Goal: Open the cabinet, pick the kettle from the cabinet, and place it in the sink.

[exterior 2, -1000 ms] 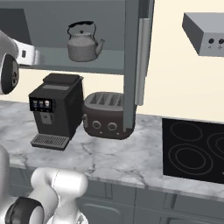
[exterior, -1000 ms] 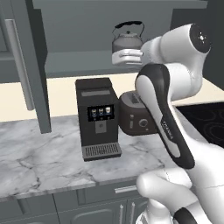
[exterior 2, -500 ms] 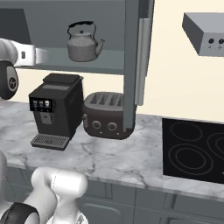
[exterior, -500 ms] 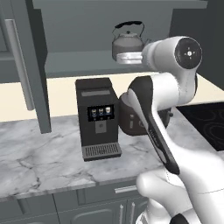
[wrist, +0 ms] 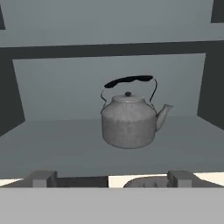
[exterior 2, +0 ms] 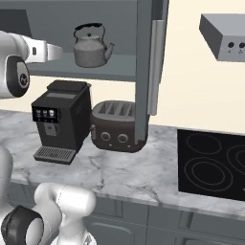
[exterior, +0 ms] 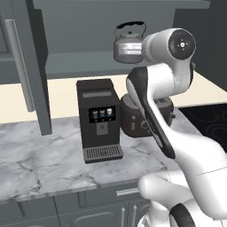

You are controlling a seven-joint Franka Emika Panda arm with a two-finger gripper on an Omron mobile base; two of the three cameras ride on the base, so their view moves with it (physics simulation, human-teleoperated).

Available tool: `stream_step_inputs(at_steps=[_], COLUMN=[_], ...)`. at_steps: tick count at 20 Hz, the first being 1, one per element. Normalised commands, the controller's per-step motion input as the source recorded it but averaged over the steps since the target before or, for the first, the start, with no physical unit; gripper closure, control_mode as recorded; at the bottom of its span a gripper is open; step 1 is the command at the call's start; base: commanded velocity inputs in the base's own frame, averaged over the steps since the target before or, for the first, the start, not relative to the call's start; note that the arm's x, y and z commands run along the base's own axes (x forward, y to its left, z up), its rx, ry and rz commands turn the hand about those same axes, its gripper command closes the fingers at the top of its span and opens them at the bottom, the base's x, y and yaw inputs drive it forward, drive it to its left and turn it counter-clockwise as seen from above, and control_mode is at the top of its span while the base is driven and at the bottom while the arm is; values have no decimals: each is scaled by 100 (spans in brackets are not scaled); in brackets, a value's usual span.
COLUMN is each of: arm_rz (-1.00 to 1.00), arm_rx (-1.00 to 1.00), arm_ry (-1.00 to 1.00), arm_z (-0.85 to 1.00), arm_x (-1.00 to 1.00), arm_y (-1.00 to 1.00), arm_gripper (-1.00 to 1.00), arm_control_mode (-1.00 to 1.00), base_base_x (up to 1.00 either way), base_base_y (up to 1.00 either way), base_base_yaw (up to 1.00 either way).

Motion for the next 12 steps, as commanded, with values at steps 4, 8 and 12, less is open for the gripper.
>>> stream_step_inputs(at_steps=[4, 8, 12], arm_rz=[3, 2, 0], arm_rx=[0, 0, 0], arm_ry=[0, 0, 0], arm_z=[2, 4, 8], arm_x=[37, 43, 46], arm_y=[-5, -3, 0], arm_gripper=[-100, -100, -100], arm_control_mode=[-100, -100, -100], base_base_x=[0, 0, 0], base_base_y=[0, 0, 0], base_base_yaw=[0, 0, 0])
